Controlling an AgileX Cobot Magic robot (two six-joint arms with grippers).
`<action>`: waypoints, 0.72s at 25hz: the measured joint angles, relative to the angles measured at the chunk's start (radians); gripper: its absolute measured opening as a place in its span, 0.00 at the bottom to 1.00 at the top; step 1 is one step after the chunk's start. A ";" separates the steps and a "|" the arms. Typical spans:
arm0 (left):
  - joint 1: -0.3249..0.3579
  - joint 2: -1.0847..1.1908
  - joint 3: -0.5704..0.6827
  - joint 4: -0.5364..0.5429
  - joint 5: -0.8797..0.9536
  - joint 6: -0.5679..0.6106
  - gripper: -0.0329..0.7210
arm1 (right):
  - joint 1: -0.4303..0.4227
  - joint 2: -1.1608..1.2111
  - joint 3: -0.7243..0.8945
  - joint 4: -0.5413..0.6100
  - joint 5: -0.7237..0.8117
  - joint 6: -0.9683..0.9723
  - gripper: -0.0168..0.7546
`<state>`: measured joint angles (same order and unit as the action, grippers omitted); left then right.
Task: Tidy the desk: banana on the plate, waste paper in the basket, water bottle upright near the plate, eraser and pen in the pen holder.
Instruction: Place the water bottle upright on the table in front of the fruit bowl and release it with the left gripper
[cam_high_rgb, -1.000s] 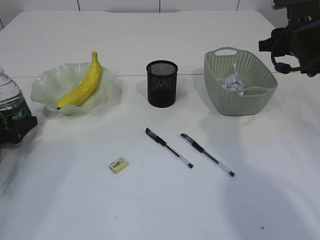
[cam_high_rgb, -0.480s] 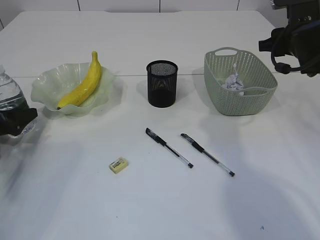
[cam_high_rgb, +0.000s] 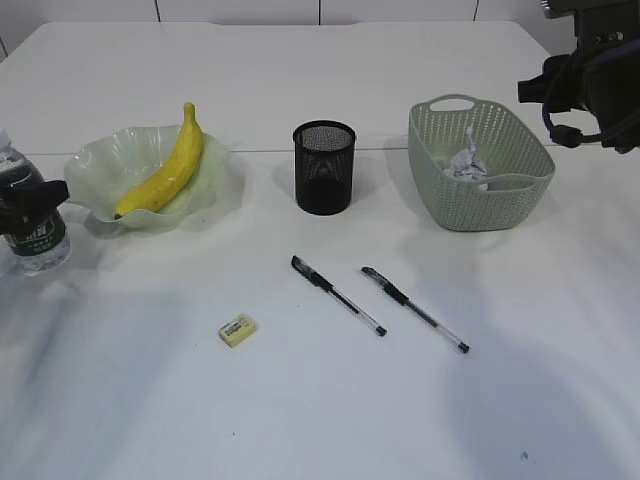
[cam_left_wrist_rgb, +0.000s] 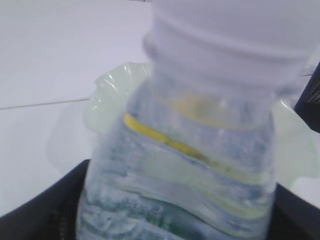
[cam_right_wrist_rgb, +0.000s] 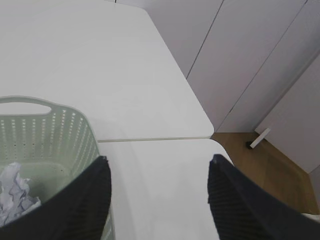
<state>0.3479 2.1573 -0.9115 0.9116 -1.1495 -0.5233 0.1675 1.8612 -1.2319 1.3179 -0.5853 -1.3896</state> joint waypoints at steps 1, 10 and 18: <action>0.000 -0.008 0.001 0.002 0.000 -0.005 0.83 | 0.000 0.000 0.000 0.000 0.000 0.000 0.62; 0.000 -0.085 0.001 0.006 0.000 -0.022 0.83 | 0.000 0.000 0.000 0.000 0.000 0.000 0.62; 0.000 -0.168 0.005 0.008 -0.004 -0.024 0.83 | 0.000 0.000 0.000 0.000 0.000 0.000 0.62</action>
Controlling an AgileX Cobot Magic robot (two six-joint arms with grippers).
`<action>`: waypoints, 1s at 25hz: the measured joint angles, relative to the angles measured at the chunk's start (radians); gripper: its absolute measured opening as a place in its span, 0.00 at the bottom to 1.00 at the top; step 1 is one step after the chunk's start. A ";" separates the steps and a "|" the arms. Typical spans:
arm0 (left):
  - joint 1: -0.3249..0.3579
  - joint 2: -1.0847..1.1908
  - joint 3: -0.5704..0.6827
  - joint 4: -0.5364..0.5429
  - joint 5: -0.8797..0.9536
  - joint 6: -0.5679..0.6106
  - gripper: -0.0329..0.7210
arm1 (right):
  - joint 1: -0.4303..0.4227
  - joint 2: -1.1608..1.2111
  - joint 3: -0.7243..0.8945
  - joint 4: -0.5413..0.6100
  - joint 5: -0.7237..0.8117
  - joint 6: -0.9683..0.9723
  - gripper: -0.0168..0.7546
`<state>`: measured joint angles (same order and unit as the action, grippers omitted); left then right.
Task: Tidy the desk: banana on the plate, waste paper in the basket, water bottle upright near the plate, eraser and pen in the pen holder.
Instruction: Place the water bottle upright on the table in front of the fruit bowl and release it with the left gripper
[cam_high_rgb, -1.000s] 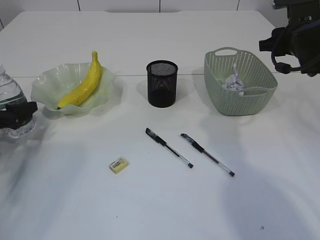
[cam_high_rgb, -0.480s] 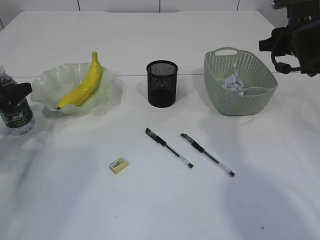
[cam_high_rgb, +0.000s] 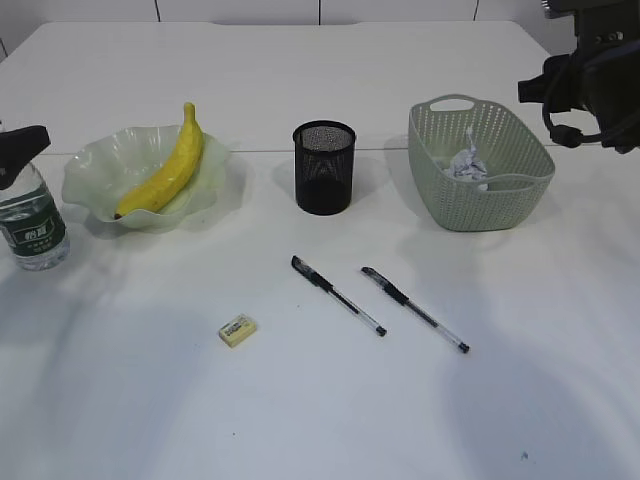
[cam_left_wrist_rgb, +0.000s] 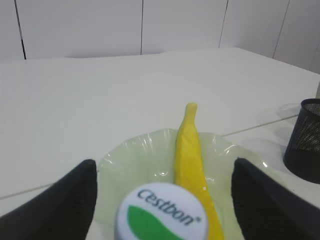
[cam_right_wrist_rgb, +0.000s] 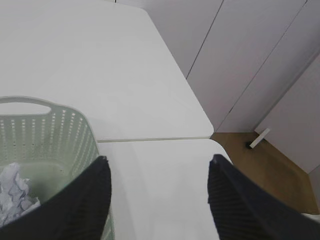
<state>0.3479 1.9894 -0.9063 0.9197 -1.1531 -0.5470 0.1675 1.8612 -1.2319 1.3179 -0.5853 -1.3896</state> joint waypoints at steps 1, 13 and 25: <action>0.000 -0.008 0.000 0.000 0.000 0.000 0.83 | 0.000 0.000 0.000 0.000 -0.005 0.000 0.62; 0.000 -0.121 0.000 0.000 0.018 -0.022 0.83 | 0.000 0.000 0.000 -0.004 -0.159 0.000 0.62; -0.002 -0.285 0.002 0.030 0.147 -0.083 0.83 | 0.000 -0.010 0.000 0.090 -0.153 -0.023 0.62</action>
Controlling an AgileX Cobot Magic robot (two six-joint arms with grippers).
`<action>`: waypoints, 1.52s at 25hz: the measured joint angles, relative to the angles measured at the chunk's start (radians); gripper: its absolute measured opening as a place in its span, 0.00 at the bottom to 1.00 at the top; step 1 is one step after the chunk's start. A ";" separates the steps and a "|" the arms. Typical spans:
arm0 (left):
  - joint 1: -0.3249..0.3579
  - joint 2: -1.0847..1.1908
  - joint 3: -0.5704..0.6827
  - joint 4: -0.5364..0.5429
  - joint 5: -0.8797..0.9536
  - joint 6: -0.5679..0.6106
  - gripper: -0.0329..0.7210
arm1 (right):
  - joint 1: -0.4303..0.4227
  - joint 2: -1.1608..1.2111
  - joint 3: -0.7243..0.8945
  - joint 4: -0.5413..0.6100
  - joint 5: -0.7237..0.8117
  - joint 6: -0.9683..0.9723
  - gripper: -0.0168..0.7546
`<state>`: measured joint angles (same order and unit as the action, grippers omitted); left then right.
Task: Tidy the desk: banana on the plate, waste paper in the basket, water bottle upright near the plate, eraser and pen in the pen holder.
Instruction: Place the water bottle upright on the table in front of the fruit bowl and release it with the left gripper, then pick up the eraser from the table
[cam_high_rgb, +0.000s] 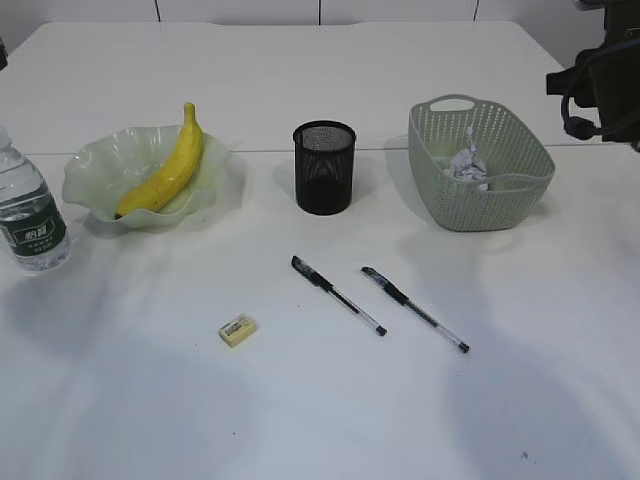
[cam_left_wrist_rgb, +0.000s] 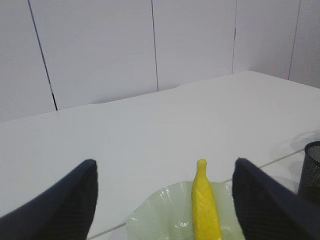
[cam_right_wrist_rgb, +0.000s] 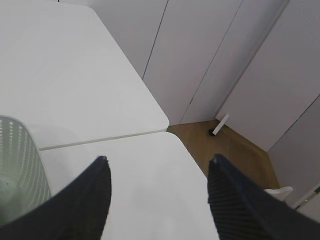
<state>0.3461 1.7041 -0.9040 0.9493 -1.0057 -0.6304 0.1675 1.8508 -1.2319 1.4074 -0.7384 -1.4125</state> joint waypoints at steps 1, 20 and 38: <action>0.000 -0.008 0.000 0.000 0.008 -0.007 0.83 | 0.000 -0.005 0.000 0.002 0.009 -0.005 0.62; -0.027 -0.139 0.002 0.054 0.023 -0.152 0.83 | 0.000 -0.158 0.002 0.379 0.166 -0.396 0.62; -0.027 -0.208 0.002 0.196 -0.046 -0.283 0.82 | 0.203 -0.301 0.004 0.459 0.177 -0.489 0.62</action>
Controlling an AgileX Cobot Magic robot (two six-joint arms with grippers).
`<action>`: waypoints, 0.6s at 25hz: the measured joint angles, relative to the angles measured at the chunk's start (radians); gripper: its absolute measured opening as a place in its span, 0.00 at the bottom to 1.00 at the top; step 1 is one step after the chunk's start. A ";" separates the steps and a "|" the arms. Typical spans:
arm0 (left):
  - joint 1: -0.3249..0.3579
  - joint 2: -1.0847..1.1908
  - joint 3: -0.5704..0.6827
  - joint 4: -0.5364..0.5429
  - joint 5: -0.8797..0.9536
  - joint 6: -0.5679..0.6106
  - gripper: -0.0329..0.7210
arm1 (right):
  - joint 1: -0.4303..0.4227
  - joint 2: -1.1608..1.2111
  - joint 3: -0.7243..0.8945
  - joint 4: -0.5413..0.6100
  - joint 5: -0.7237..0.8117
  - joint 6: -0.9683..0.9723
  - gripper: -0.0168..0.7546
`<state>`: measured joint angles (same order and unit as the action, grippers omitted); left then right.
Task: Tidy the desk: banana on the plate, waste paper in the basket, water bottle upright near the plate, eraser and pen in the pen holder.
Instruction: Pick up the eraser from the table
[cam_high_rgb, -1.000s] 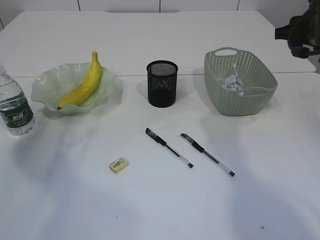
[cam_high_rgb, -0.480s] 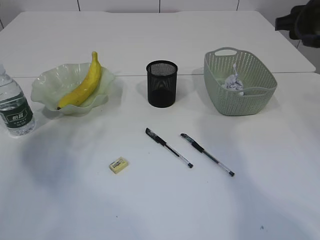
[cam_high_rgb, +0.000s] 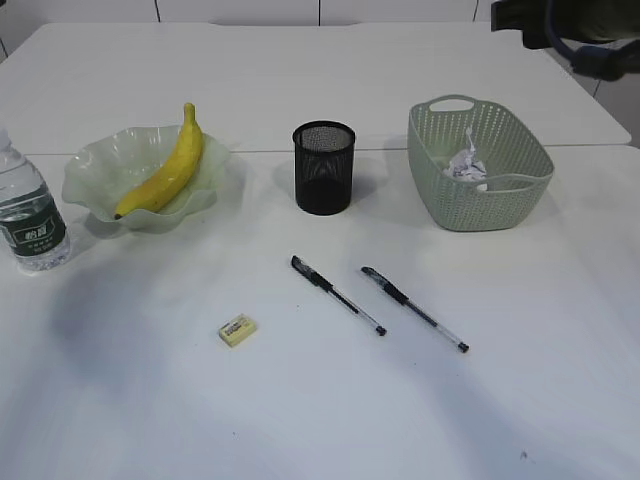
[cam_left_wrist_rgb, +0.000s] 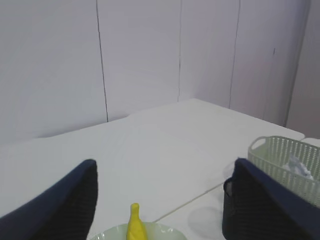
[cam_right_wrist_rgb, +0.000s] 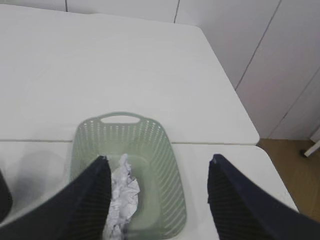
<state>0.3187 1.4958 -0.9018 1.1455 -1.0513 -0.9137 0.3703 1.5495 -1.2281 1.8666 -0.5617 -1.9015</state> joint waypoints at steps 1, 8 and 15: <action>0.000 -0.014 0.000 0.007 -0.005 0.000 0.82 | 0.012 -0.005 0.000 0.000 0.000 -0.014 0.62; 0.000 -0.072 0.000 0.029 -0.015 -0.006 0.75 | 0.114 -0.009 0.012 0.000 0.000 -0.052 0.62; 0.000 -0.092 0.000 0.064 -0.056 -0.009 0.73 | 0.210 -0.009 0.065 0.004 0.004 -0.062 0.62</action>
<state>0.3187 1.4042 -0.9018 1.2094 -1.1069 -0.9228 0.5799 1.5405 -1.1634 1.8707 -0.5575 -1.9634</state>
